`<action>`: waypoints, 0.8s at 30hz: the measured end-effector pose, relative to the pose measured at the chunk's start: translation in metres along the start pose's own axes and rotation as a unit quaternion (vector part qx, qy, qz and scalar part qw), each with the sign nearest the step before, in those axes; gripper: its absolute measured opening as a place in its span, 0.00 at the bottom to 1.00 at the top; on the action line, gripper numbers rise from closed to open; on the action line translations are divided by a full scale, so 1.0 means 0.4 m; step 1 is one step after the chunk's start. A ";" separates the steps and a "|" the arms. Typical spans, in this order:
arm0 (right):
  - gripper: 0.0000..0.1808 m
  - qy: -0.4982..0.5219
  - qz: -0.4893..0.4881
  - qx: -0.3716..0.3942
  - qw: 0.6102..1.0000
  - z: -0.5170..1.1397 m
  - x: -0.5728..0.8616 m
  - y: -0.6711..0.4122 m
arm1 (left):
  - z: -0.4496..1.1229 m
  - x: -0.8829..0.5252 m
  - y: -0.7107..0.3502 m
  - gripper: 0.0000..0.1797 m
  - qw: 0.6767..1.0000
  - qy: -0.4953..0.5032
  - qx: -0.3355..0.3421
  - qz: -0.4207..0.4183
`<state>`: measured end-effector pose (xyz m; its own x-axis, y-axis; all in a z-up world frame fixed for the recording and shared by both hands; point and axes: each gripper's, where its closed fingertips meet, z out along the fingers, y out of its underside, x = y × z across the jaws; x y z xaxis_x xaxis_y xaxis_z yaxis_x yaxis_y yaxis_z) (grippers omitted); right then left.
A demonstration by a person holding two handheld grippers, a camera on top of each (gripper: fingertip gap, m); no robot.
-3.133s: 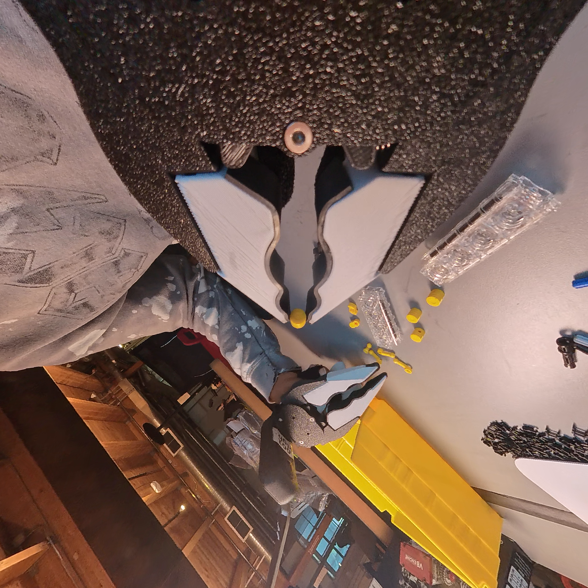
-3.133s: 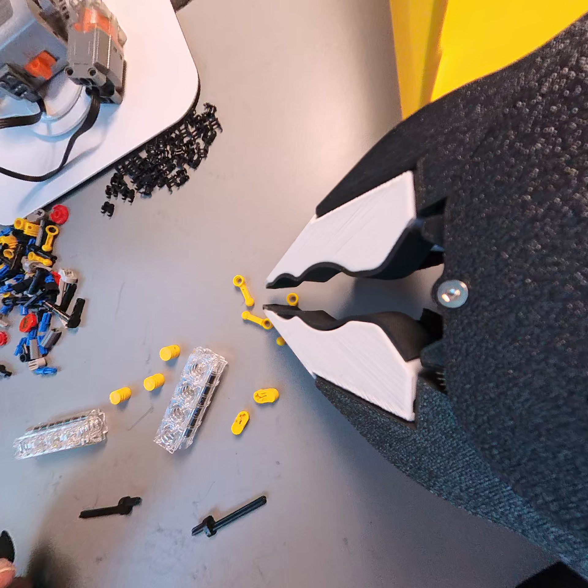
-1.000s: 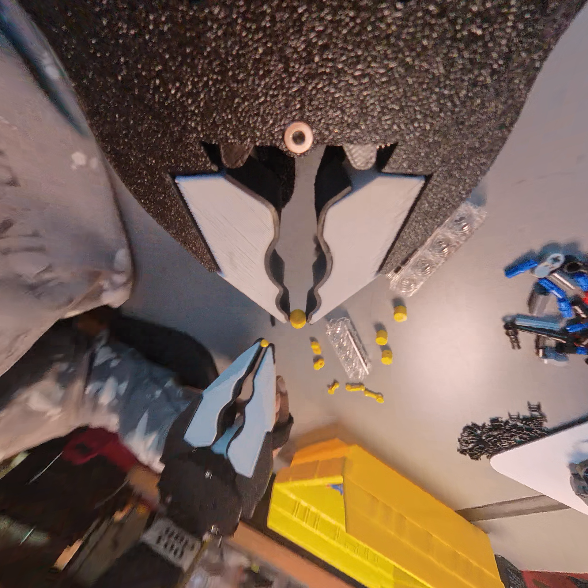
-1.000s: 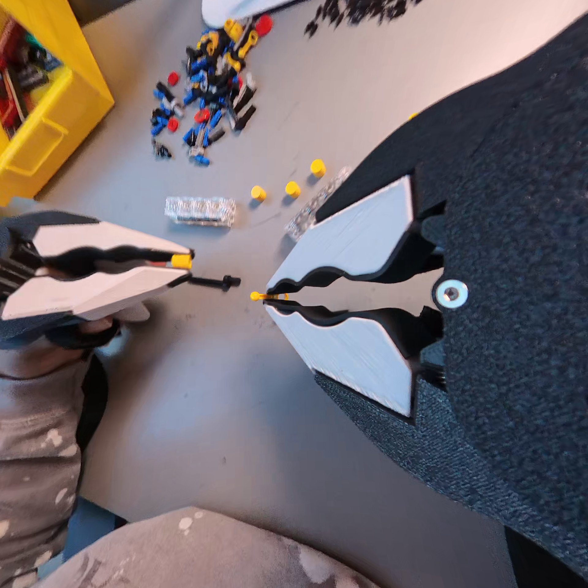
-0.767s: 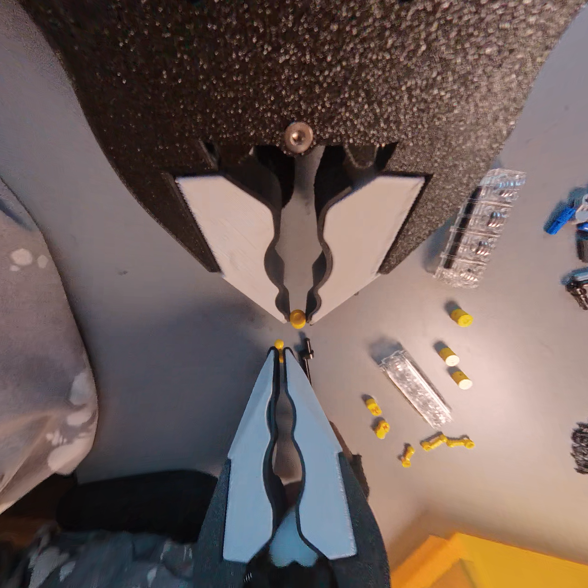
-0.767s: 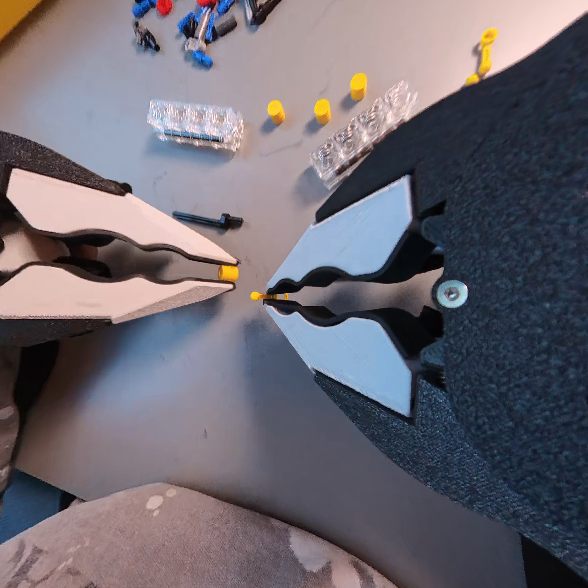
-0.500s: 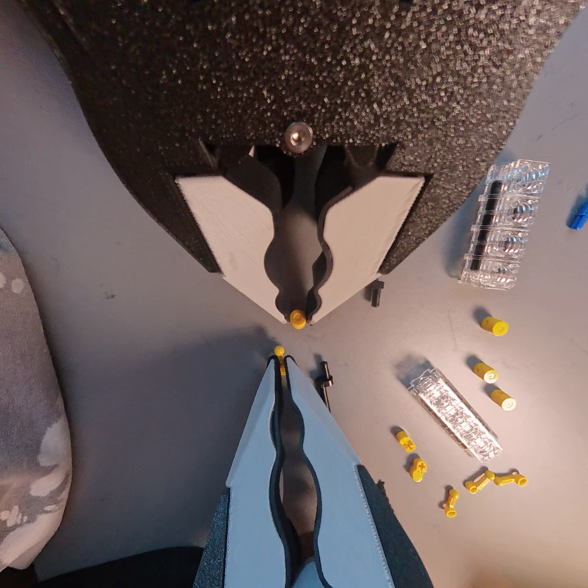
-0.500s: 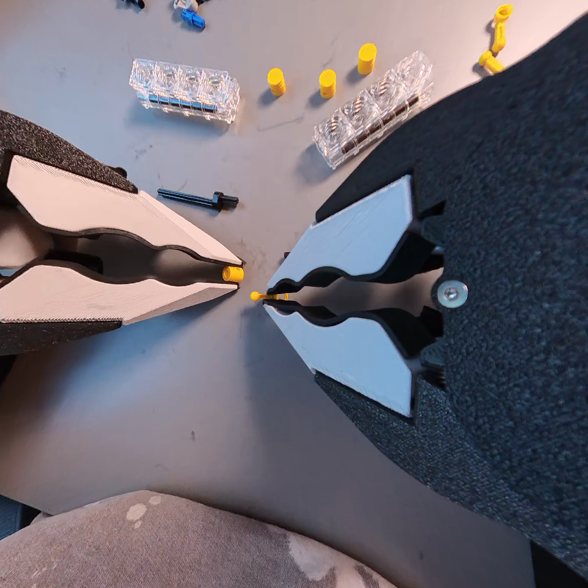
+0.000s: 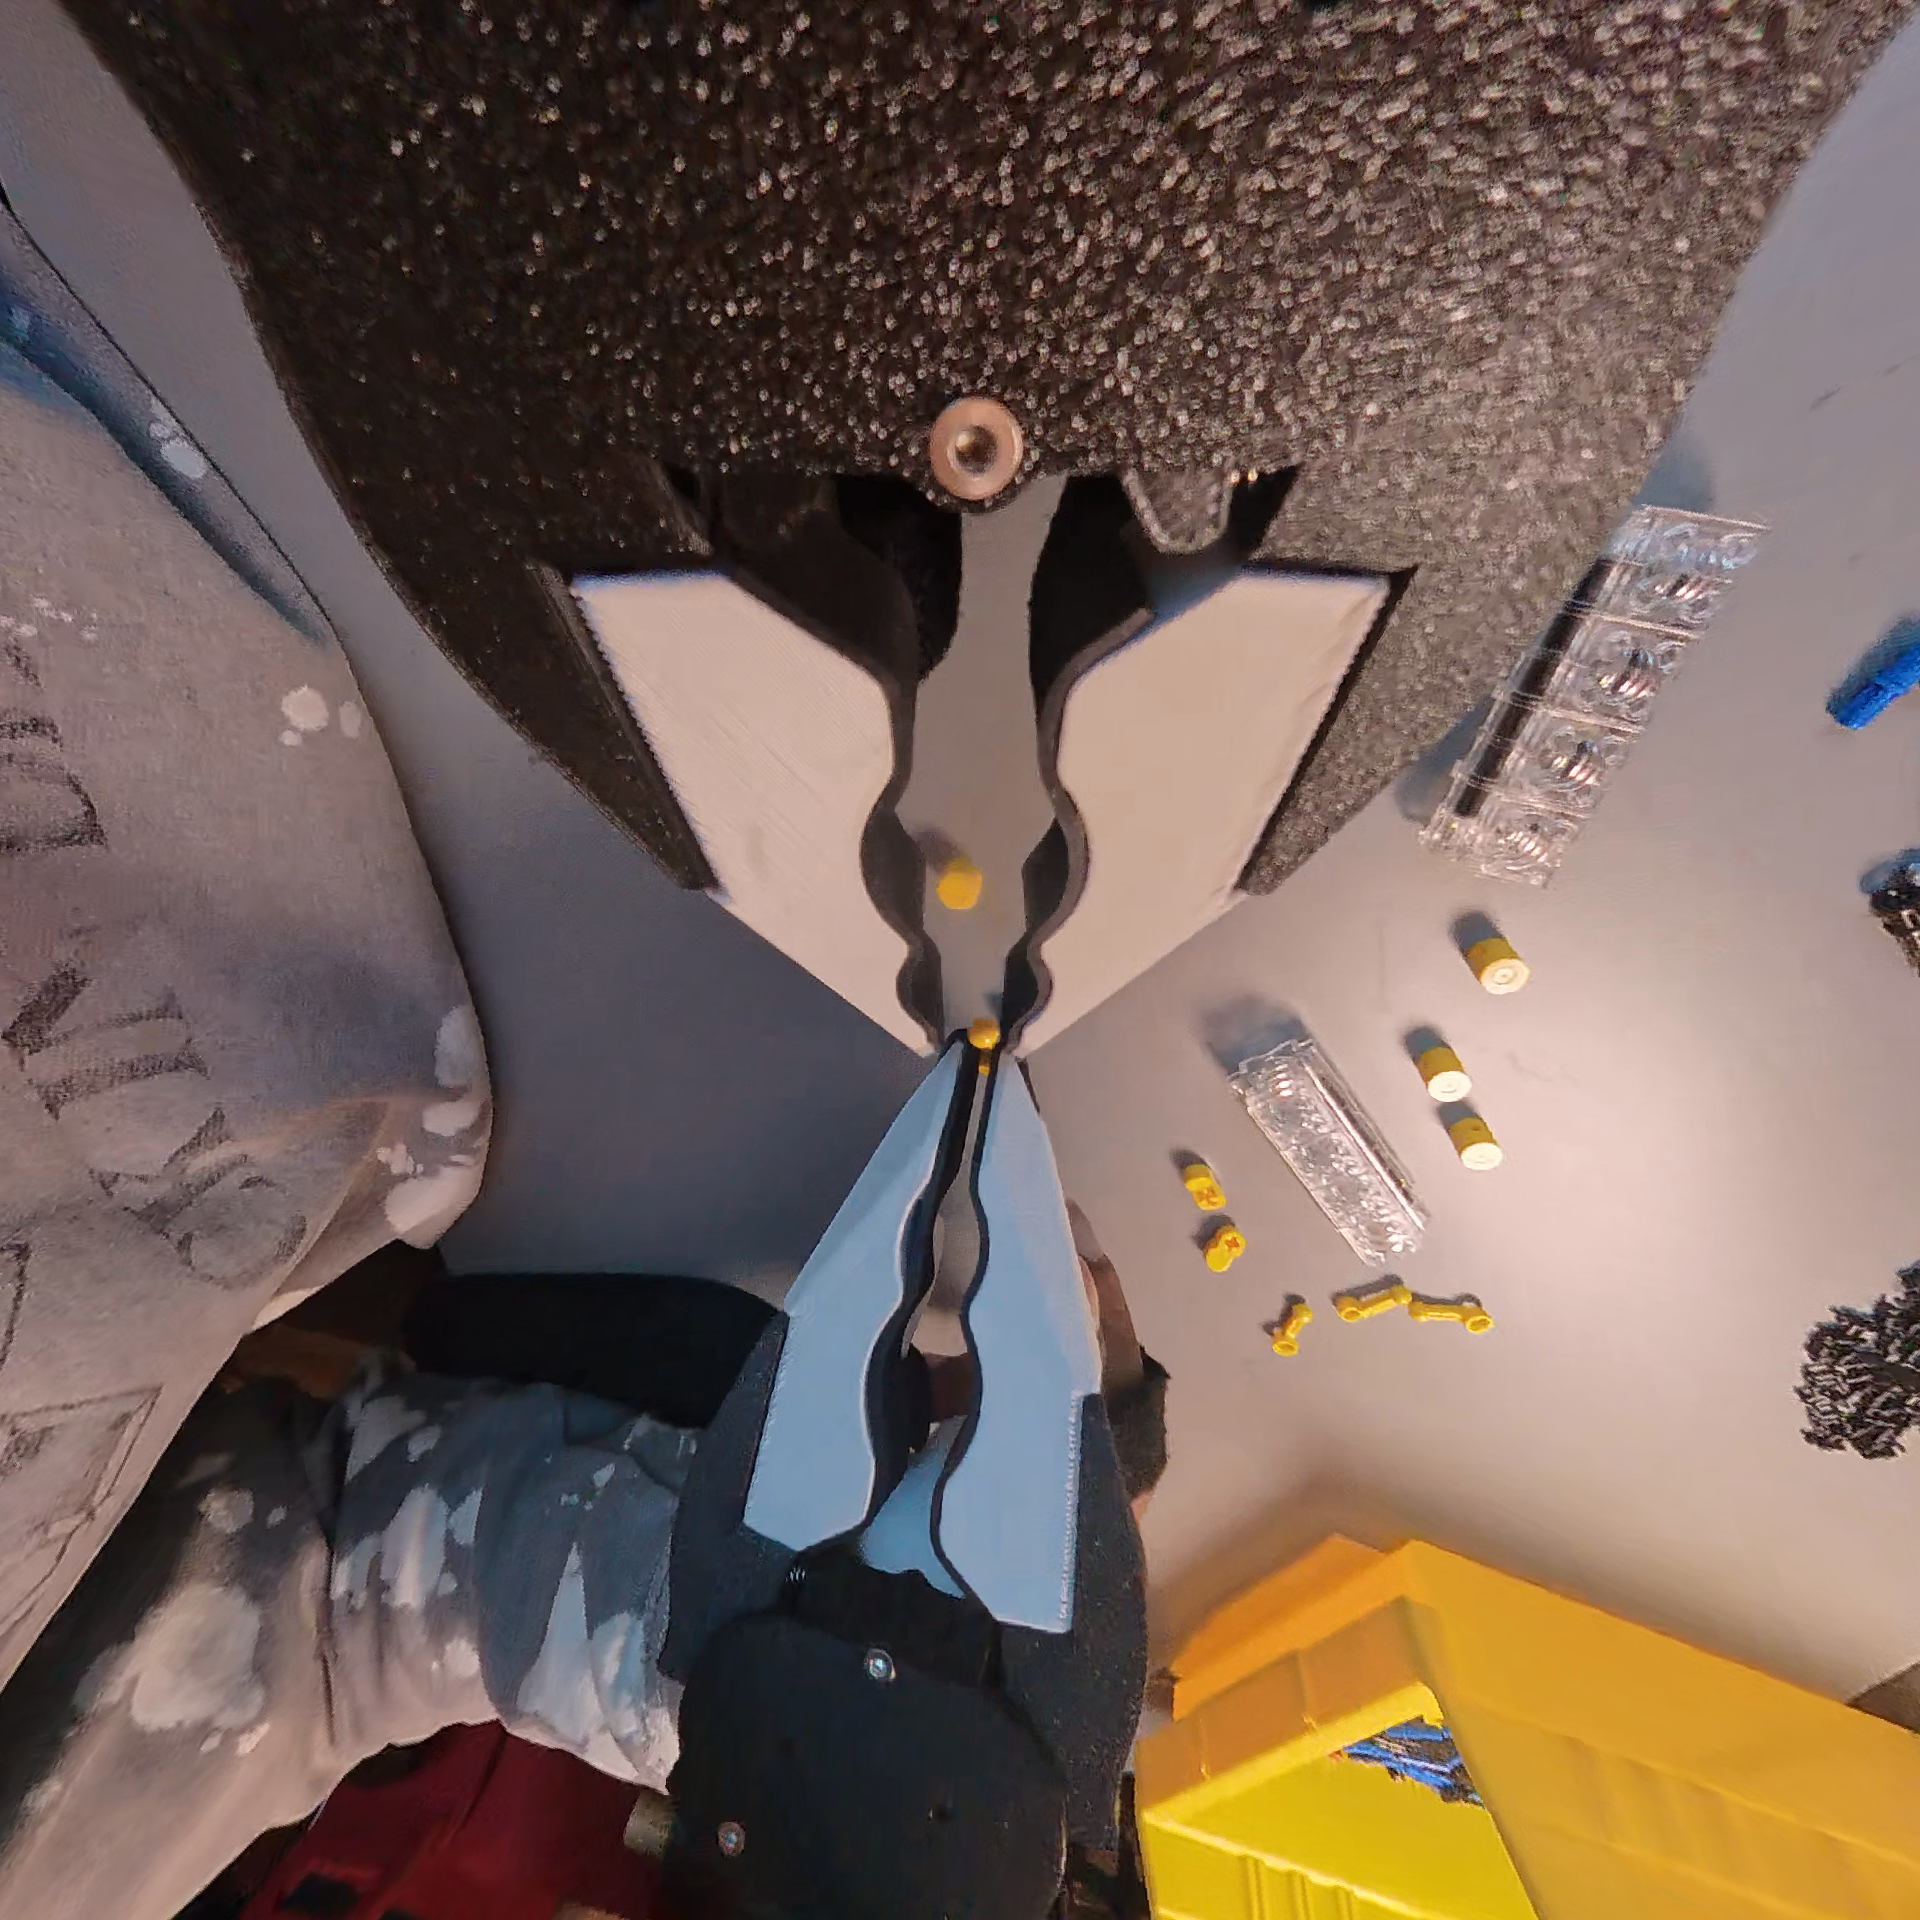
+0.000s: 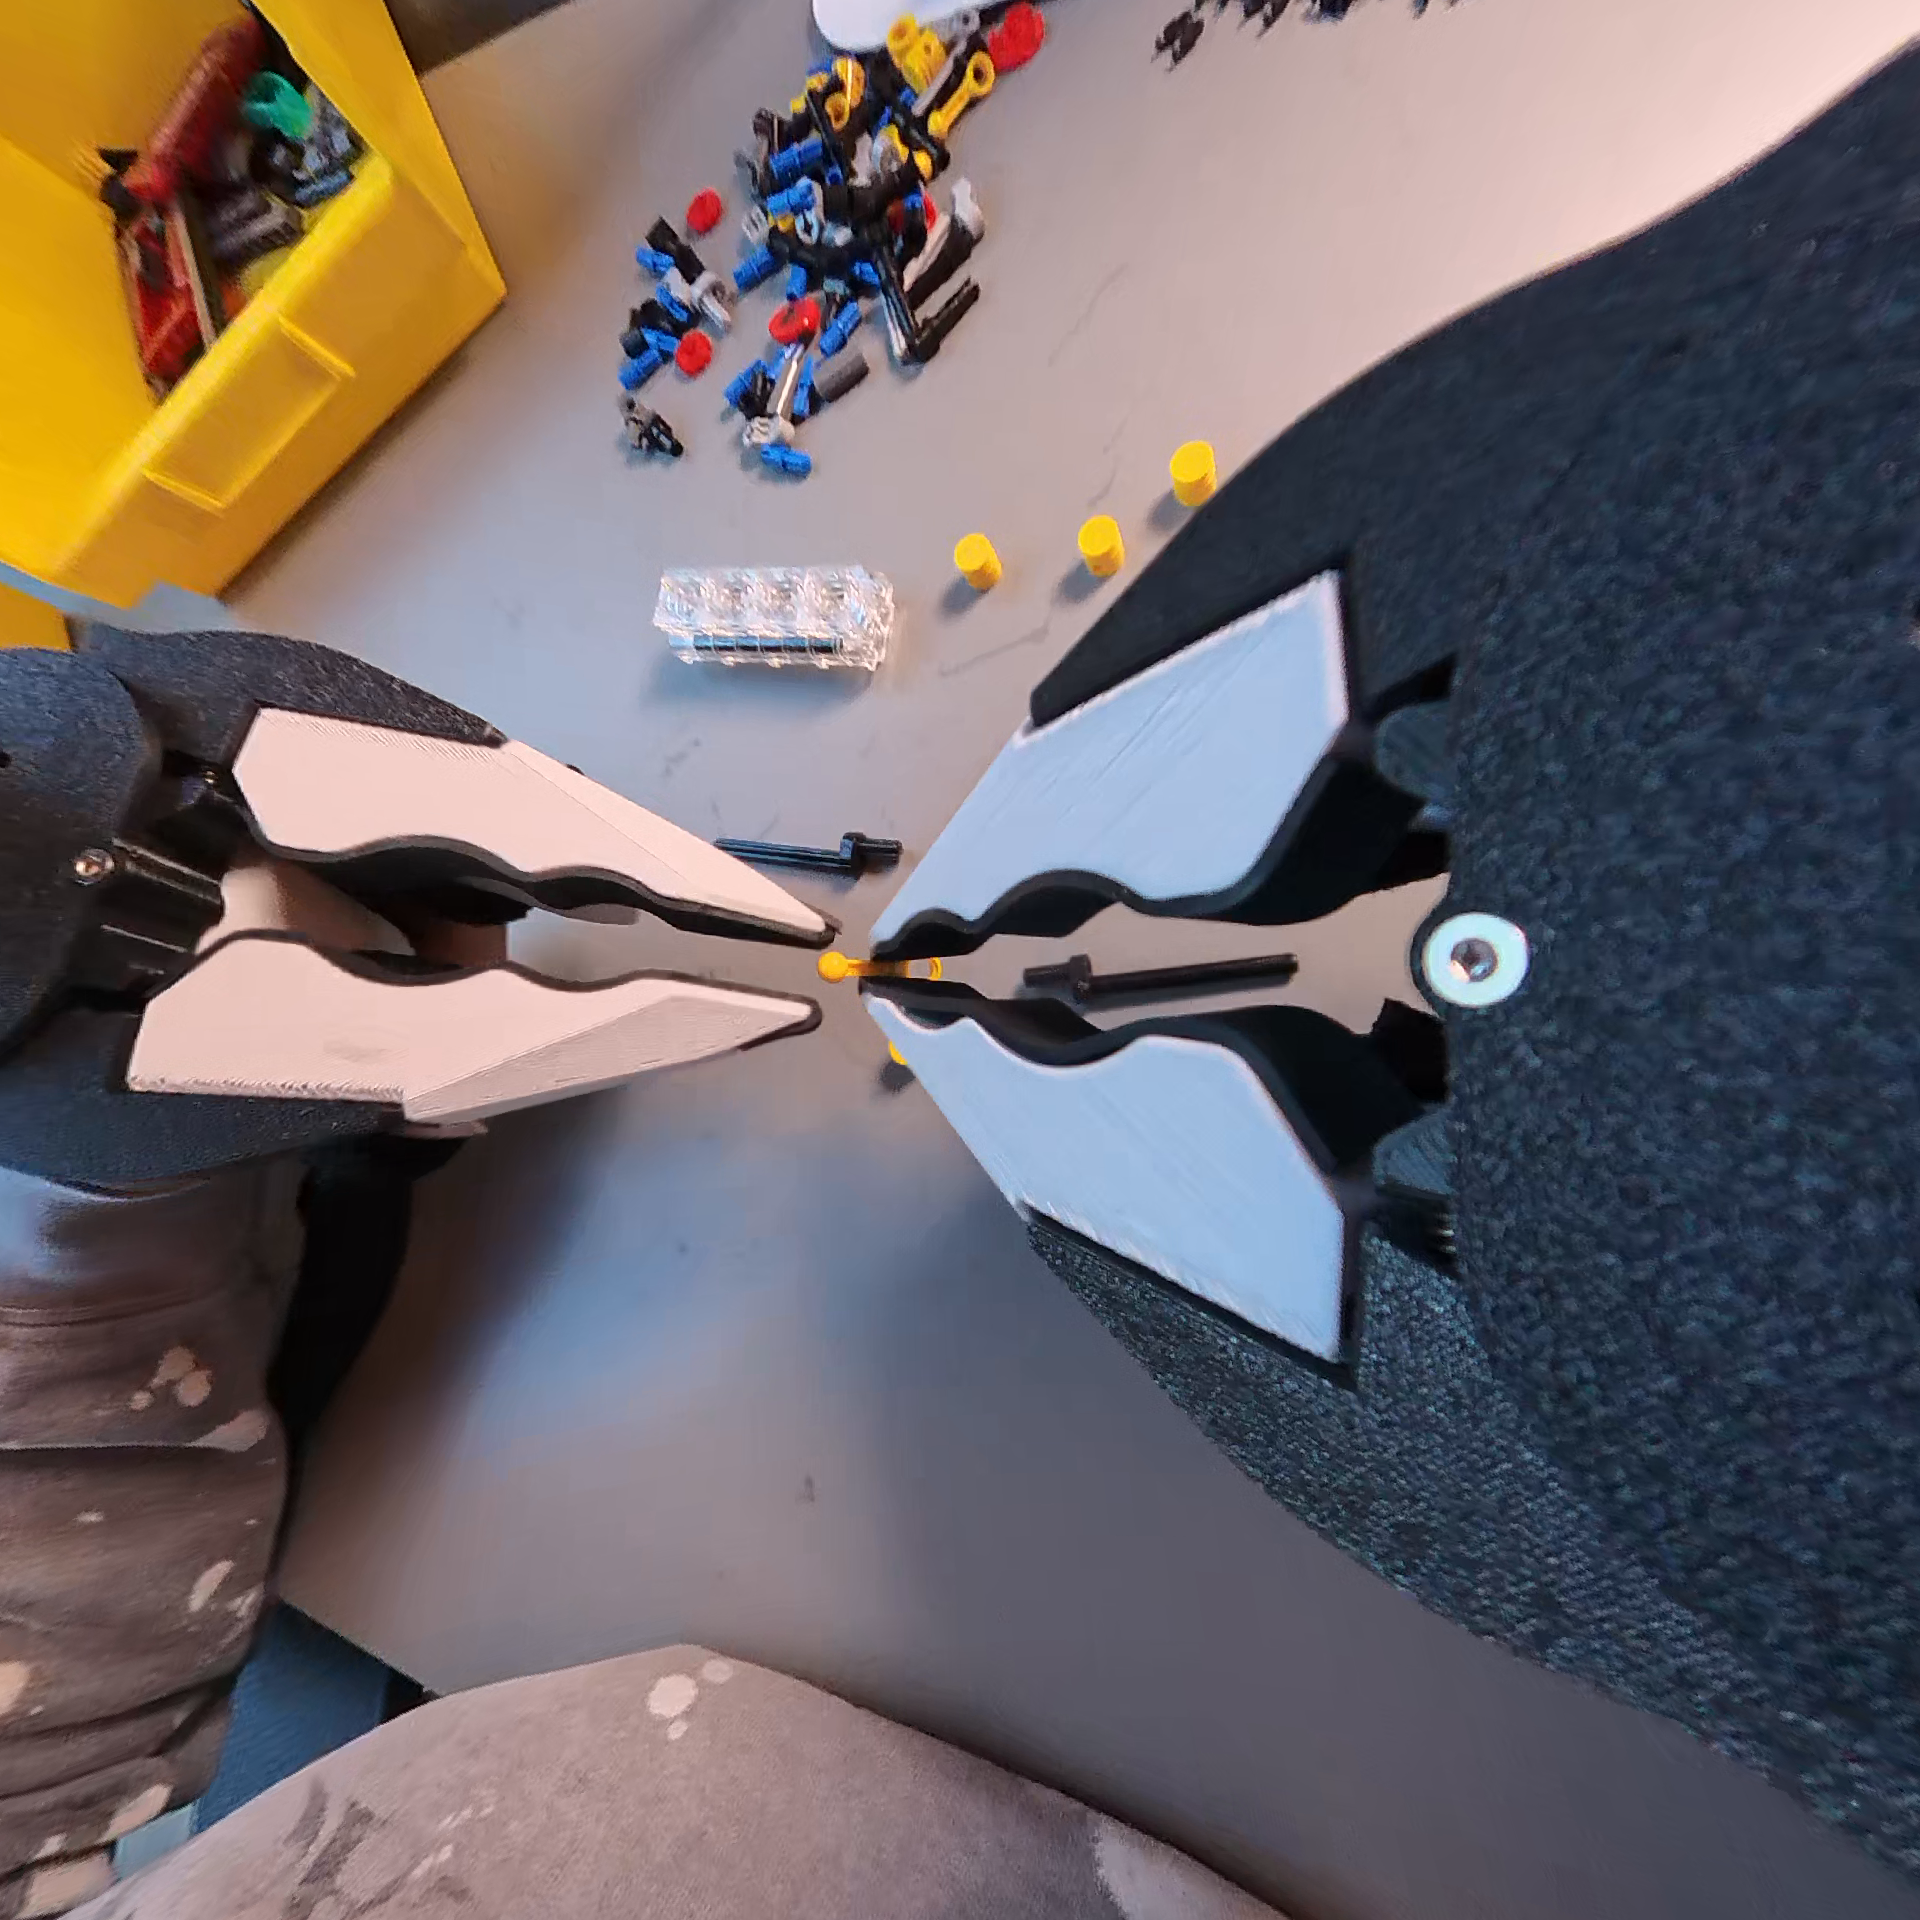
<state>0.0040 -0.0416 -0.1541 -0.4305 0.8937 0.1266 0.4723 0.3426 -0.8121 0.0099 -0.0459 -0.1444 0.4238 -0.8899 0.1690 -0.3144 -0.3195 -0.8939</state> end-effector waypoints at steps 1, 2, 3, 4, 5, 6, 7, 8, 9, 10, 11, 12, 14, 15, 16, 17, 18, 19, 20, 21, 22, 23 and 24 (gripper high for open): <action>0.01 0.003 -0.002 0.005 1.000 -0.003 0.002 -0.005 | -0.002 0.000 -0.006 0.03 1.000 0.000 0.007 -0.003; 0.01 0.006 -0.003 0.008 1.000 -0.005 0.003 -0.010 | -0.004 -0.001 -0.010 0.03 1.000 -0.001 0.012 -0.003; 0.01 0.006 -0.004 0.012 1.000 -0.006 0.003 -0.014 | -0.005 -0.003 -0.012 0.02 1.000 -0.003 0.014 -0.003; 0.01 0.008 -0.005 0.014 1.000 -0.006 0.003 -0.017 | -0.005 -0.002 -0.013 0.02 1.000 -0.003 0.015 -0.002; 0.01 0.010 -0.007 0.015 1.000 -0.007 0.003 -0.019 | -0.005 -0.002 -0.014 0.02 1.000 -0.003 0.015 -0.002; 0.01 0.013 -0.008 0.015 1.000 -0.007 0.004 -0.019 | -0.006 -0.003 -0.014 0.02 1.000 -0.005 0.016 -0.001; 0.01 0.015 -0.008 0.017 1.000 -0.008 0.005 -0.020 | -0.006 -0.003 -0.016 0.02 1.000 -0.006 0.017 -0.002; 0.01 0.016 -0.007 0.021 1.000 -0.009 0.007 -0.023 | -0.008 -0.004 -0.018 0.02 1.000 -0.005 0.020 -0.004; 0.01 0.018 -0.005 0.026 0.999 -0.011 0.009 -0.027 | -0.010 -0.004 -0.022 0.02 1.000 -0.004 0.025 -0.007; 0.01 0.021 -0.004 0.033 0.999 -0.015 0.012 -0.032 | -0.013 -0.006 -0.028 0.02 0.999 -0.004 0.032 -0.012; 0.01 0.024 -0.002 0.041 0.999 -0.018 0.015 -0.039 | -0.017 -0.007 -0.035 0.02 0.999 -0.003 0.041 -0.016; 0.01 0.028 0.000 0.052 0.998 -0.023 0.019 -0.048 | -0.023 -0.007 -0.046 0.02 0.998 -0.002 0.054 -0.021; 0.01 0.041 0.002 0.087 0.995 -0.037 0.030 -0.075 | -0.039 -0.010 -0.072 0.01 0.996 0.003 0.085 -0.039; 0.01 0.050 -0.001 0.109 0.993 -0.047 0.036 -0.091 | -0.049 -0.011 -0.087 0.01 0.993 0.009 0.105 -0.052; 0.02 0.062 -0.008 0.129 0.990 -0.056 0.041 -0.108 | -0.059 -0.012 -0.101 0.01 0.990 0.017 0.125 -0.068; 0.03 0.076 -0.019 0.146 0.986 -0.066 0.045 -0.123 | -0.069 -0.013 -0.114 0.01 0.985 0.027 0.146 -0.085; 0.04 0.091 -0.033 0.160 0.982 -0.074 0.049 -0.137 | -0.078 -0.014 -0.127 0.01 0.980 0.039 0.167 -0.105; 0.06 0.113 -0.050 0.171 0.978 -0.082 0.055 -0.149 | -0.087 -0.013 -0.139 0.01 0.972 0.056 0.189 -0.127; 0.08 0.136 -0.070 0.176 0.972 -0.089 0.060 -0.158 | -0.096 -0.012 -0.151 0.01 0.963 0.075 0.210 -0.150; 0.09 0.157 -0.091 0.179 0.967 -0.094 0.063 -0.166 | -0.103 -0.012 -0.161 0.01 0.954 0.093 0.228 -0.174; 0.10 0.173 -0.112 0.179 0.962 -0.098 0.063 -0.173 | -0.109 -0.010 -0.169 0.01 0.943 0.114 0.244 -0.198; 0.10 0.185 -0.132 0.177 0.958 -0.100 0.060 -0.179 | -0.115 -0.007 -0.178 0.01 0.930 0.137 0.260 -0.222; 0.09 0.198 -0.149 0.173 0.953 -0.102 0.059 -0.183 | -0.121 -0.007 -0.185 0.01 0.917 0.155 0.274 -0.244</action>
